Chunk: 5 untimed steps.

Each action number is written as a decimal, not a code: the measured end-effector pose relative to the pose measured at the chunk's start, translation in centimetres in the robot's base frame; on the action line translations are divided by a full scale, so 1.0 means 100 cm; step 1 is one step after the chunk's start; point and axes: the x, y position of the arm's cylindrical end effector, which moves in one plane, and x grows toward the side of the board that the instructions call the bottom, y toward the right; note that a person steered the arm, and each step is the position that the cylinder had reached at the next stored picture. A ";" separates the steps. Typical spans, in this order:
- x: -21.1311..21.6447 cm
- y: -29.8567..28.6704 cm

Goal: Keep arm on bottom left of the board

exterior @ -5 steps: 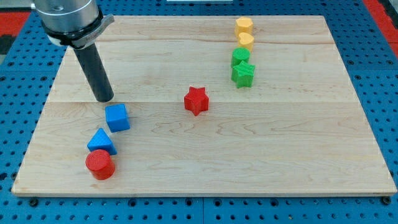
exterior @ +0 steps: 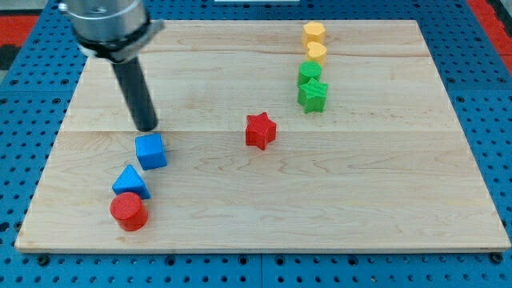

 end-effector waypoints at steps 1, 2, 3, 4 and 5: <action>0.024 -0.004; 0.086 -0.021; 0.132 -0.060; 0.154 -0.096; 0.149 -0.073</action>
